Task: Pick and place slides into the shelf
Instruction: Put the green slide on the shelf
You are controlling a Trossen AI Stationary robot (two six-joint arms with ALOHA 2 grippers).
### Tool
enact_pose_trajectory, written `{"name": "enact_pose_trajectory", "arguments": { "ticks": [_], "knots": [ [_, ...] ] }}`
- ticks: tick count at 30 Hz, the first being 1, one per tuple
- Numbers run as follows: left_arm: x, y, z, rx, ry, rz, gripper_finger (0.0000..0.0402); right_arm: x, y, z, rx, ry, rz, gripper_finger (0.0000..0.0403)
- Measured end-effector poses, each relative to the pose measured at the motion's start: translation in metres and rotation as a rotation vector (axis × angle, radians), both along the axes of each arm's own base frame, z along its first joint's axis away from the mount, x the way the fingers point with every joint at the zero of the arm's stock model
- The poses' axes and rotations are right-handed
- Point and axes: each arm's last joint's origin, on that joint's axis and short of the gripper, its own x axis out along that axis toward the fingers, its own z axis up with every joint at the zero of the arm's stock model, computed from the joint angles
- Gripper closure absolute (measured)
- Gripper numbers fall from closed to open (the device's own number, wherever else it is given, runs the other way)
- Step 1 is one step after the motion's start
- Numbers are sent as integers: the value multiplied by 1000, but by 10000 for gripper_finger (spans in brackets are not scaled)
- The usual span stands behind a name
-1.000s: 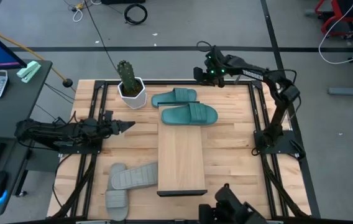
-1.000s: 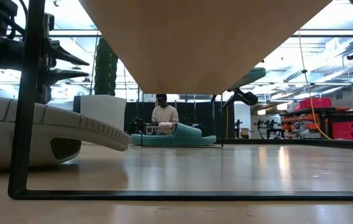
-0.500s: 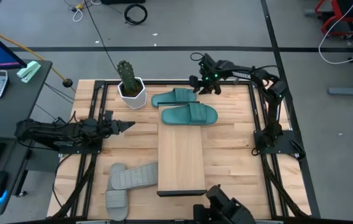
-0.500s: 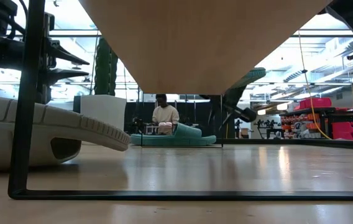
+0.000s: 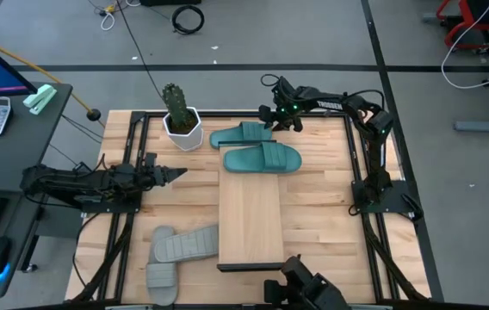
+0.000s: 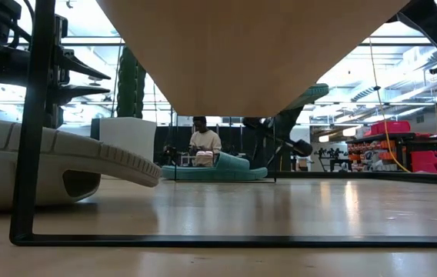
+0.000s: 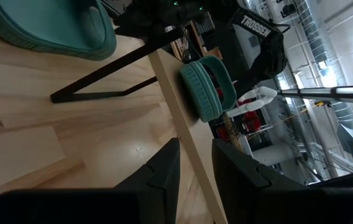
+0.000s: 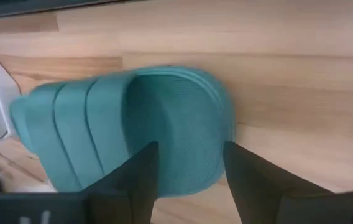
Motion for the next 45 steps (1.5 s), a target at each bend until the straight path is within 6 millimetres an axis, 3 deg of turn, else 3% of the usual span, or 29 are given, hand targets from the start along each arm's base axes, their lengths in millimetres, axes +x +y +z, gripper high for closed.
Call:
{"name": "enact_pose_trajectory", "arguments": {
  "ticks": [15, 19, 24, 26, 33, 38, 45],
  "knots": [
    [0, 0, 0, 2, 3, 0, 302, 7, 4, -2, 21, -36, 16, 231],
    [0, 0, 0, 2, 3, 0, 301, 7, 4, -2, 22, -35, 15, 274],
    [0, 0, 0, 3, 3, 0, 303, 8, 4, -2, 8, -43, 43, 375],
    [0, 0, 0, 3, 3, 0, 301, 8, 4, -2, 0, -45, 60, 393],
    [0, 0, 0, 3, 6, 0, 303, 7, 5, 0, 6, -51, 70, 397],
    [0, 0, 0, 6, 7, 0, 301, 5, 7, 20, -72, -96, 125, 384],
    [0, 0, 0, 11, 9, 0, 301, 9, 13, 26, -36, -187, 229, 381]
  ]
}}
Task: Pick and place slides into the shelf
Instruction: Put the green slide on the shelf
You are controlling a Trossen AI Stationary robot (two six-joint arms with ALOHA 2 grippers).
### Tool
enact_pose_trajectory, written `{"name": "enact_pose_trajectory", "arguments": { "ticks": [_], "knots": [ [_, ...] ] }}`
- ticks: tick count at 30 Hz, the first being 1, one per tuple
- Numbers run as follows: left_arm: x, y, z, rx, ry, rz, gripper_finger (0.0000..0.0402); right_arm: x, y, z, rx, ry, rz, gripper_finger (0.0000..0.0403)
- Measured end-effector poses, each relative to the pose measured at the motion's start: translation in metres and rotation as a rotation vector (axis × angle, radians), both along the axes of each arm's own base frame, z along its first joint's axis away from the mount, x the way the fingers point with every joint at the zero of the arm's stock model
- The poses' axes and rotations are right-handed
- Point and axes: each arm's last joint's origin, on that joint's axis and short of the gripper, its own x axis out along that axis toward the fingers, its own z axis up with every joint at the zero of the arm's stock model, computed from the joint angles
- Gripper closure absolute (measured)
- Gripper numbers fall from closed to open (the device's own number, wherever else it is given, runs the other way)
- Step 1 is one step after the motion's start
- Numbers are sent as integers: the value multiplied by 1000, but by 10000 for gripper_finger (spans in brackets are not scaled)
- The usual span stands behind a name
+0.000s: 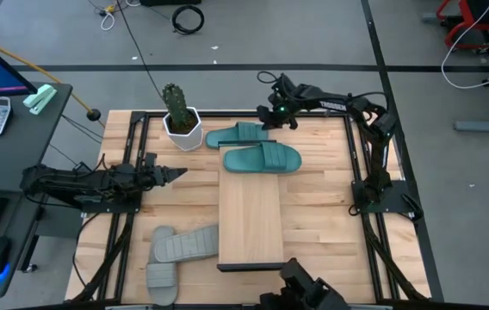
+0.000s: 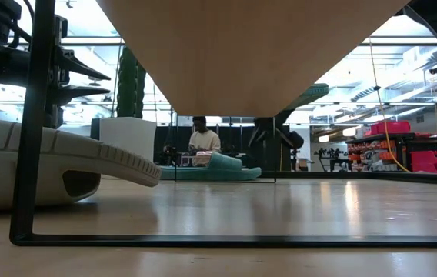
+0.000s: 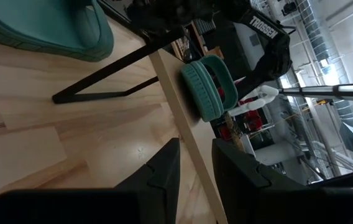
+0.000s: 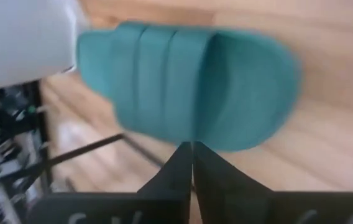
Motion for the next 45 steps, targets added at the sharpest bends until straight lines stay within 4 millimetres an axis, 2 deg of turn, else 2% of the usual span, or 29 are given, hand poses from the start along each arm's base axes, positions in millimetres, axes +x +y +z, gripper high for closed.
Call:
{"name": "enact_pose_trajectory", "arguments": {
  "ticks": [4, 9, 15, 21, 25, 28, 31, 35, 38, 45],
  "knots": [
    [0, 0, 0, -7, -3, 1, 303, 12, 3, 14, -23, -47, 33, 361],
    [0, 0, 0, -7, -3, 0, 301, 22, 2, 29, -88, -69, 41, 317],
    [0, 0, 0, -8, -4, 1, 303, 26, 5, 30, -41, -66, 3, 247],
    [0, 0, 0, -8, -5, 1, 301, 41, 21, 34, 15, -132, 65, 194],
    [0, 0, 0, -9, -5, 1, 303, 55, 27, 52, -26, -187, 105, 189],
    [0, 0, 0, -9, -5, 1, 302, 60, 24, 70, -111, -217, 107, 196],
    [0, 0, 0, -9, -5, 0, 301, 58, 17, 83, -186, -203, 99, 208],
    [0, 0, 0, -9, -5, 0, 301, 48, 10, 90, -226, -126, 107, 219],
    [0, 0, 0, -8, -5, 0, 301, 41, 8, 86, -237, -60, 111, 221],
    [0, 0, 0, -9, 1, -13, 301, 37, 3, 46, -124, 117, 130, 222]
  ]
}}
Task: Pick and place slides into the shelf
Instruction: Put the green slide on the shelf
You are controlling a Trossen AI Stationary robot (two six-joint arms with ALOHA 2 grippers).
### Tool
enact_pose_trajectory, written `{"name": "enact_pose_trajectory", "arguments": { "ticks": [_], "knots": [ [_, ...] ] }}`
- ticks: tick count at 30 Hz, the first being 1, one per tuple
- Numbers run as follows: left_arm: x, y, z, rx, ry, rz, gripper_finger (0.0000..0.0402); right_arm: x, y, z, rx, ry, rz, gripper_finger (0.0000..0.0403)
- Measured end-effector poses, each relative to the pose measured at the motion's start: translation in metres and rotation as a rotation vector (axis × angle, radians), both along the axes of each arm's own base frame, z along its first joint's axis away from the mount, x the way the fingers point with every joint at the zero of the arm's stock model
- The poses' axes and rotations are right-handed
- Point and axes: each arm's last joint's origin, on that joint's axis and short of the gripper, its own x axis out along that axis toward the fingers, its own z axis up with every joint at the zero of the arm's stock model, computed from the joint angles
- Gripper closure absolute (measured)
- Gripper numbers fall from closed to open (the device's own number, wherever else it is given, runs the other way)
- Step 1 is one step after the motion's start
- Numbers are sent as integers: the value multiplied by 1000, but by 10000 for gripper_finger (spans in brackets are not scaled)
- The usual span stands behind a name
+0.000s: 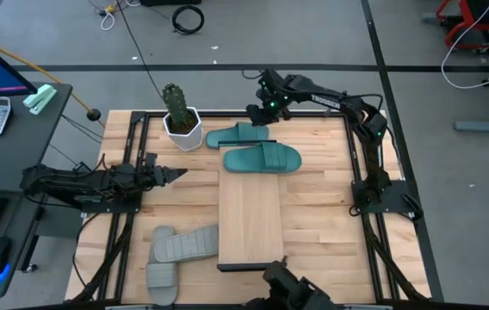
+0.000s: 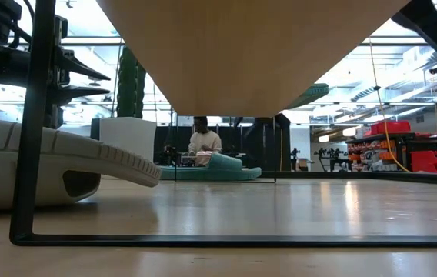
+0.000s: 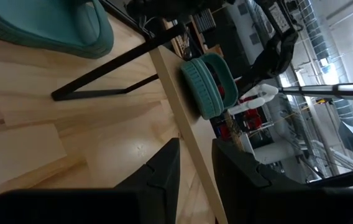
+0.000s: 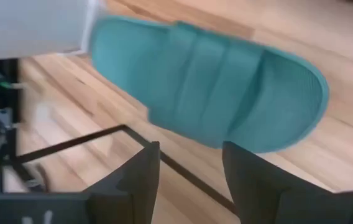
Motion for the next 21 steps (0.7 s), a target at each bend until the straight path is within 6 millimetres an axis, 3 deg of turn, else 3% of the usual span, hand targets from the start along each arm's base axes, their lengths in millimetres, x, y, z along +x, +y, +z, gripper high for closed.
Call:
{"name": "enact_pose_trajectory", "arguments": {
  "ticks": [13, 21],
  "knots": [
    [0, 0, 0, -5, 0, -14, 301, -6, -1, -26, -20, 194, 21, 222],
    [0, 0, 0, 0, 2, -14, 301, -14, -11, -28, -57, 249, -32, 222]
  ]
}}
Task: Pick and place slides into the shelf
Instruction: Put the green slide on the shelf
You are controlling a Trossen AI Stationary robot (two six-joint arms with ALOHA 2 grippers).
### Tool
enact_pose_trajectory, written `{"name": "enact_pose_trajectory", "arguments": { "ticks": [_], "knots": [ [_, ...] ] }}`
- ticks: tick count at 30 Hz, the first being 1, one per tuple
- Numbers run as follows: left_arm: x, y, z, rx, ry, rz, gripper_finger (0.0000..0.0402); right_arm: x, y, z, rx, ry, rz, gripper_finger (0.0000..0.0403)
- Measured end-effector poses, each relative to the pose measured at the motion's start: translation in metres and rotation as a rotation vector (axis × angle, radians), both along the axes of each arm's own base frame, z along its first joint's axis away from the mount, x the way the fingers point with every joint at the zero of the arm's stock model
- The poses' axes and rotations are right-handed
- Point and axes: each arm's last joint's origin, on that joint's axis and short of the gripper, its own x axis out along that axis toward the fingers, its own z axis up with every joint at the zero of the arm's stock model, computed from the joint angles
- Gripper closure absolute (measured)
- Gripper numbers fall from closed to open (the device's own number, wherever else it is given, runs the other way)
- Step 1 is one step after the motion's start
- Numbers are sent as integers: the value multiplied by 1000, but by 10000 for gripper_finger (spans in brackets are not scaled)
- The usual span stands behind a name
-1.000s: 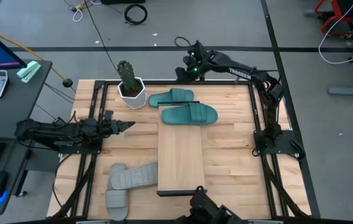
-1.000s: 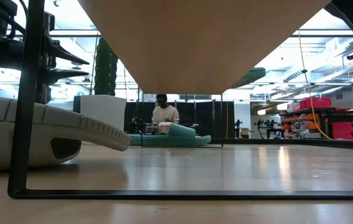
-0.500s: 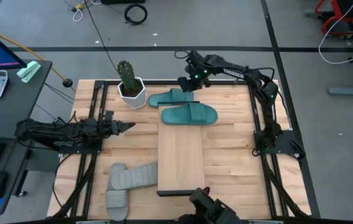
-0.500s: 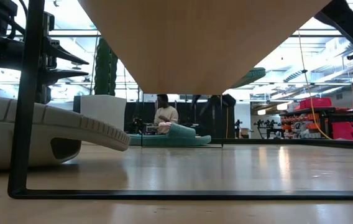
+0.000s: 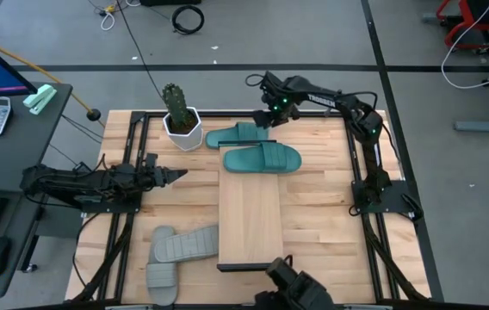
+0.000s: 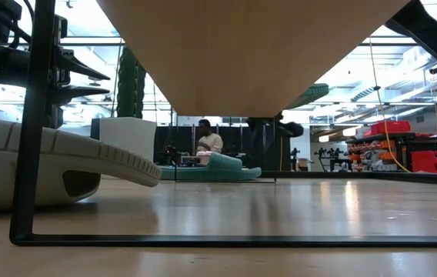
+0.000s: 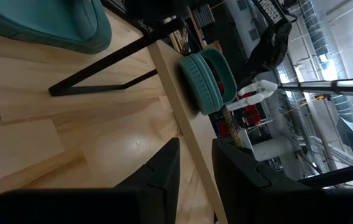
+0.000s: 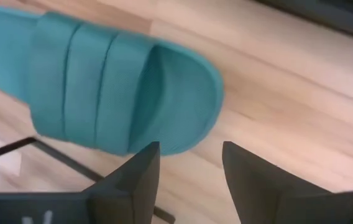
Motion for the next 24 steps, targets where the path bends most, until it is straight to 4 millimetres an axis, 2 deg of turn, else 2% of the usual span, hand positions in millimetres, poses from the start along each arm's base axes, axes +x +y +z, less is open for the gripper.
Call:
{"name": "enact_pose_trajectory", "arguments": {
  "ticks": [12, 15, 18, 24],
  "knots": [
    [0, 0, 0, 1, 1, 0, 301, -4, 0, -6, 58, 0, -51, 222],
    [0, 0, 0, 1, 1, 0, 301, -4, -1, -14, 85, 9, -58, 222],
    [0, 0, 0, 1, 1, -1, 301, 1, -1, -26, 114, 14, -57, 222],
    [0, 0, 0, -4, -1, 0, 301, 15, -7, -25, 91, -46, -68, 222]
  ]
}}
